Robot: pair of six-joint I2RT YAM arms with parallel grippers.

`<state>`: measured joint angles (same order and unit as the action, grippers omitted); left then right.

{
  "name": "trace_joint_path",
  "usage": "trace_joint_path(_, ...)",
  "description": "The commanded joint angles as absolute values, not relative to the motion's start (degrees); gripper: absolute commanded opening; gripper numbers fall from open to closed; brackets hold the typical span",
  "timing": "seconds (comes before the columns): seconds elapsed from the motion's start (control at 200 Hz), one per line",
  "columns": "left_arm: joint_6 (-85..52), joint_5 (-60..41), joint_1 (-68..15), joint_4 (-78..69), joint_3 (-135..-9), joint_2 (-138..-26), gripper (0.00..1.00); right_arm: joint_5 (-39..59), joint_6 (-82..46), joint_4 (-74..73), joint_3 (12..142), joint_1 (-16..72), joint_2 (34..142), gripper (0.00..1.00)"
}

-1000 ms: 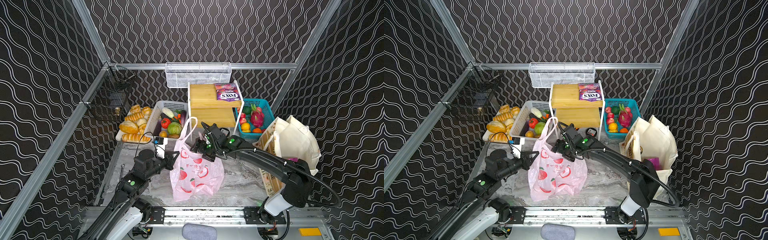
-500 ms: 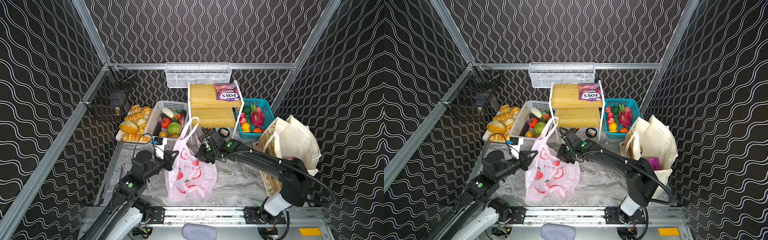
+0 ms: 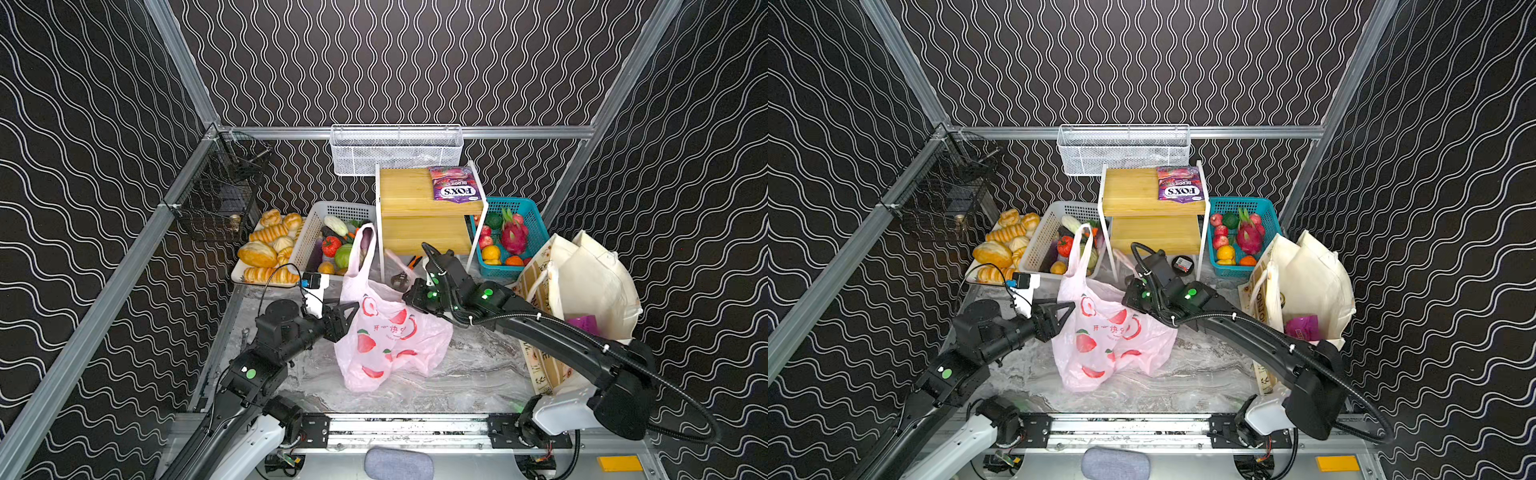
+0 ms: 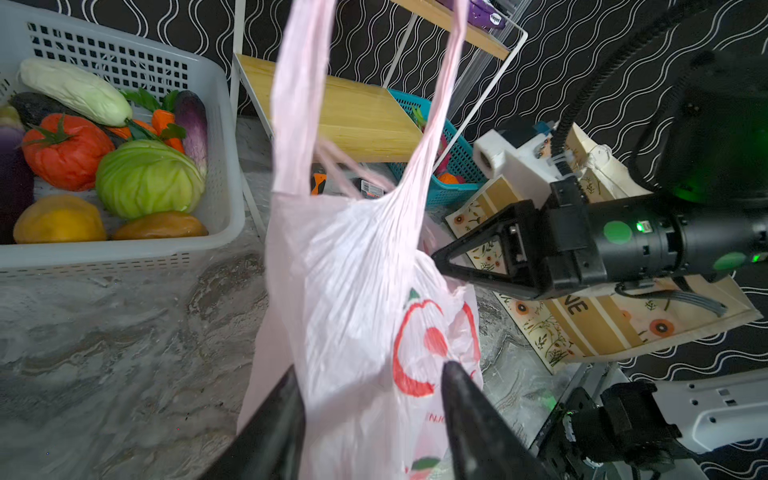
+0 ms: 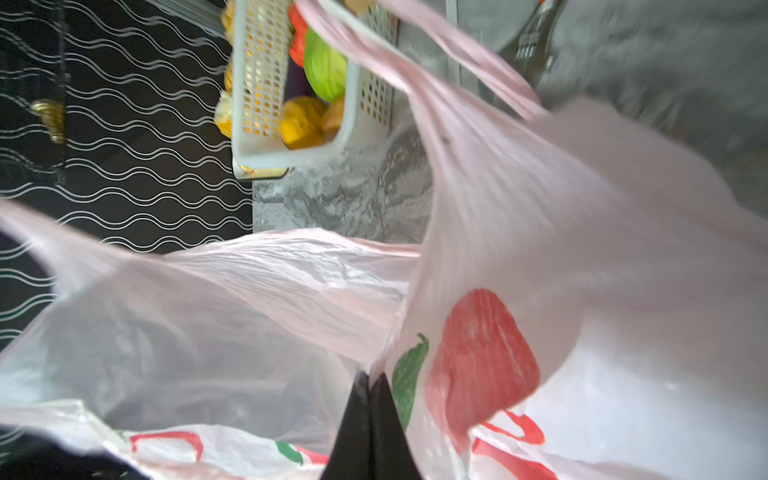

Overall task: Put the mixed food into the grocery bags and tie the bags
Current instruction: 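Lift the pink bag by its handles with both grippers to open it, then release the left handle and reposition left gripper while right holds the pink bag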

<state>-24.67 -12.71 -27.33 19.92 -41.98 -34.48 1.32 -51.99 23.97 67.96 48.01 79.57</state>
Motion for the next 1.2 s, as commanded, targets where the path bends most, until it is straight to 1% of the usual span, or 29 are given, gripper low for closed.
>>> trace_joint_path(0.0, -21.7, -11.1, -27.3, 26.1, -45.9, -34.4, 0.64, -4.6, -40.5, 23.1, 65.2, 48.2, 75.6, 0.00)
trace_joint_path(0.16, -21.7, -5.0, -27.3, 30.4, -48.8, -30.0, 0.76, -7.9, -28.0, 23.8, 61.7, 48.1, 68.3, 0.00)
trace_joint_path(0.23, -22.0, -2.6, -27.3, 31.4, -49.9, -28.8, 0.82, -8.9, -22.9, 24.4, 60.9, 48.2, 65.8, 0.00)
trace_joint_path(0.325, -21.2, -0.5, -27.3, 33.0, -52.2, -29.1, 0.87, -10.7, -16.6, 25.6, 60.8, 48.2, 63.7, 0.00)
trace_joint_path(0.385, -20.9, 1.9, -27.3, 34.2, -54.0, -30.6, 0.88, -11.4, -12.9, 26.6, 61.1, 48.2, 63.1, 0.00)
trace_joint_path(0.425, -21.8, 5.8, -27.3, 35.9, -55.9, -31.9, 0.88, -12.2, -10.8, 27.0, 61.2, 48.2, 63.0, 0.00)
trace_joint_path(0.521, -27.5, 20.1, -27.3, 45.0, -62.0, -37.4, 0.94, -12.9, -4.2, 28.7, 61.5, 48.3, 63.1, 0.00)
trace_joint_path(0.571, -28.6, 24.1, -27.3, 48.6, -65.5, -40.7, 0.96, -13.8, -1.3, 29.2, 61.6, 48.2, 63.2, 0.00)
trace_joint_path(0.621, -28.4, 24.7, -27.3, 49.6, -67.9, -43.4, 0.97, -15.0, 1.1, 29.2, 61.7, 48.4, 63.1, 0.00)
trace_joint_path(0.676, -26.7, 22.1, -27.3, 47.2, -68.9, -45.4, 0.97, -15.5, 3.2, 29.4, 62.1, 48.5, 62.7, 0.00)
trace_joint_path(0.766, -24.9, 13.3, -27.3, 42.4, -69.5, -49.5, 0.97, -14.5, 7.5, 29.8, 62.2, 48.7, 60.9, 0.00)
trace_joint_path(0.846, -24.2, 6.1, -27.3, 40.8, -71.7, -54.9, 0.96, -13.8, 11.5, 27.2, 60.6, 48.8, 58.1, 0.00)
trace_joint_path(0.941, -23.1, -1.3, -27.3, 36.8, -72.2, -59.2, 0.94, -11.2, 16.4, 23.9, 58.0, 48.8, 54.3, 0.00)
trace_joint_path(0.996, -22.4, -7.3, -27.2, 33.0, -71.0, -60.7, 0.91, -8.5, 18.3, 22.0, 55.7, 48.8, 52.0, 0.00)
trace_joint_path(1.081, -23.1, -15.6, -27.3, 28.7, -68.7, -62.6, 0.88, -9.1, 15.7, 16.9, 52.7, 48.8, 49.2, 0.00)
trace_joint_path(1.196, -24.2, -23.6, -27.3, 22.6, -62.9, -63.6, 0.89, -12.6, 6.5, 14.8, 52.6, 48.7, 49.4, 0.00)
